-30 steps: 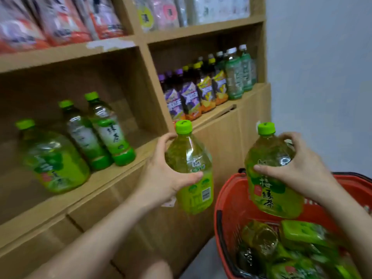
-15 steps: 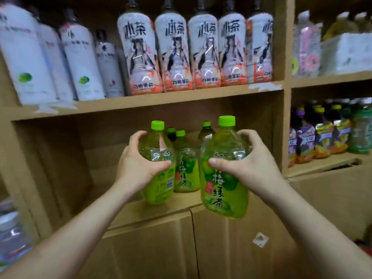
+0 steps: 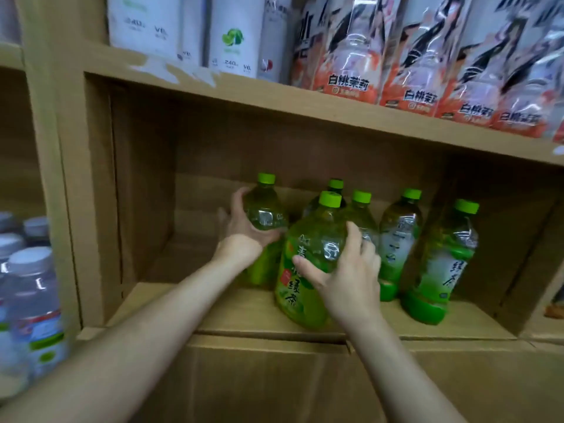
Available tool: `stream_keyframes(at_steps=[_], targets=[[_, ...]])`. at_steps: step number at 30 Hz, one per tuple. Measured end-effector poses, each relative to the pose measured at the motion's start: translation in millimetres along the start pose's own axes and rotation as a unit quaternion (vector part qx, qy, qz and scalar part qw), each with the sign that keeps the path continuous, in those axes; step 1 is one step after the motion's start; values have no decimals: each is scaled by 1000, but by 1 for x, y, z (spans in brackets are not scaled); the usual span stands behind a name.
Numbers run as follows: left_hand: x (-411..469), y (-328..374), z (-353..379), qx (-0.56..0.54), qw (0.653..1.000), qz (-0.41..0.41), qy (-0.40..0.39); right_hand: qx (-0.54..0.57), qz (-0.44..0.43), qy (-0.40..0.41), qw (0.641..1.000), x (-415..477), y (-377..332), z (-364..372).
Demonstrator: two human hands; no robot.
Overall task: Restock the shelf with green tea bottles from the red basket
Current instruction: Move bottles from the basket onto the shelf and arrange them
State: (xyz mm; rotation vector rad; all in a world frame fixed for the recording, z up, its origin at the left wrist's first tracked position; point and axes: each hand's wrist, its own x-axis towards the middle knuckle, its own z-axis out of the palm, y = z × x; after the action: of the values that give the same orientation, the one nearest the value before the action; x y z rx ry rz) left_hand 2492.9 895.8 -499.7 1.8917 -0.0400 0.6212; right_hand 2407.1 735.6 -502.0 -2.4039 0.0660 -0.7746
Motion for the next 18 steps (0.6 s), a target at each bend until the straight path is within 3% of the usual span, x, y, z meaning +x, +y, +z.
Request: stream_keyframes(at_steps=[2,6,8,10,12,14,18], targets=[[1,3,8,9,1000,-17,9,-58,-5,-16,998,0,1,4],[-7,15,7,48,998,1,37,-32,-17,-17,999,-4,2,7],[-19,29,1,51,991,116,38,-17,-35,-18,999,-6,5,10],[-35,48,-3,75,969,235,-32,11,-60,-21,998,-6,8,12],[-46,57,0,183,932,297,-102,23,-85,-29,996,-6,13,14],[-50,57,4,274,906,304,-105,47,-99,-37,993,-7,16,15],[-51,56,3,306,907,284,-59,118,-102,-126,980,-1,29,3]])
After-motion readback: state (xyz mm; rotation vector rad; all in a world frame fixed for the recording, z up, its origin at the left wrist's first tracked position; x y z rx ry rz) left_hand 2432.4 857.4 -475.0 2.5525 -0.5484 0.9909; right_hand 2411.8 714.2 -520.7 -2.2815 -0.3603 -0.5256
